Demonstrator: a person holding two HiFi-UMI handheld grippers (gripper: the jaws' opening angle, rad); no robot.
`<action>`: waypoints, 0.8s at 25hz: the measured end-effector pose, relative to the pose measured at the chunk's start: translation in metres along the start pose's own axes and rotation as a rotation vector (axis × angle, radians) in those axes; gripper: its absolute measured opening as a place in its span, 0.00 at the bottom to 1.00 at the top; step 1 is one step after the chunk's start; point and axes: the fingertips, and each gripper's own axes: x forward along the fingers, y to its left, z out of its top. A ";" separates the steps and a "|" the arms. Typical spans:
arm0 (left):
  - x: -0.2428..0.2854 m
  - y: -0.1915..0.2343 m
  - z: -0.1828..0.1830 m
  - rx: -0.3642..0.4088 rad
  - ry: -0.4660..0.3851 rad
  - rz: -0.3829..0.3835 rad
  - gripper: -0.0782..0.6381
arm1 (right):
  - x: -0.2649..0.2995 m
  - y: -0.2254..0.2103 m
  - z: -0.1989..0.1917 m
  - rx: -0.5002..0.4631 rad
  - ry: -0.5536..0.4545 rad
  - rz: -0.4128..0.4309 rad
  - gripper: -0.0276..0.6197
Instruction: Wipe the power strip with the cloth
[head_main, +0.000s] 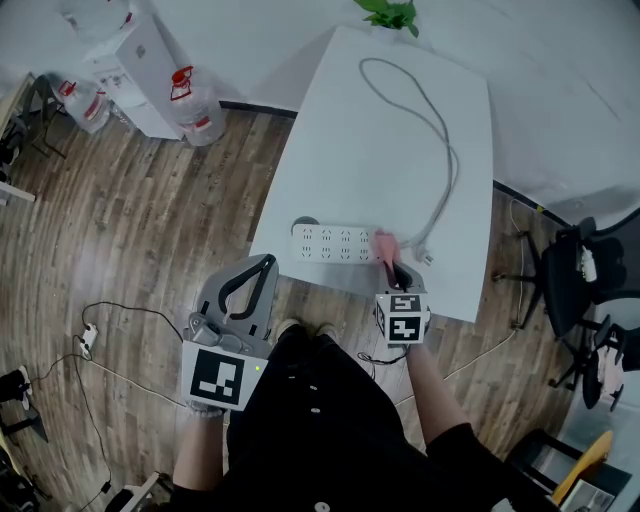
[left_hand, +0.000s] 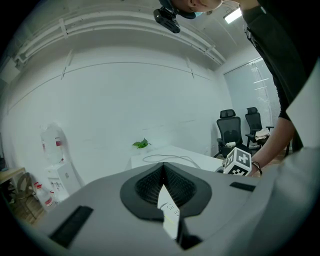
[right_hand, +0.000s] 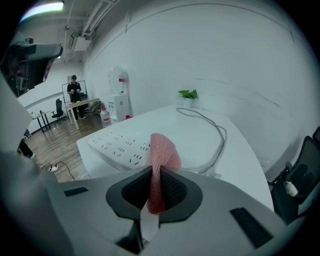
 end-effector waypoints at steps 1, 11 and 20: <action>-0.001 0.001 0.000 -0.001 0.000 0.003 0.12 | 0.001 0.003 0.001 -0.005 0.000 0.006 0.13; -0.014 0.014 -0.007 -0.022 0.008 0.047 0.12 | 0.010 0.033 0.011 -0.063 0.008 0.066 0.13; -0.025 0.024 -0.012 -0.029 0.005 0.074 0.12 | 0.018 0.068 0.023 -0.115 0.000 0.131 0.13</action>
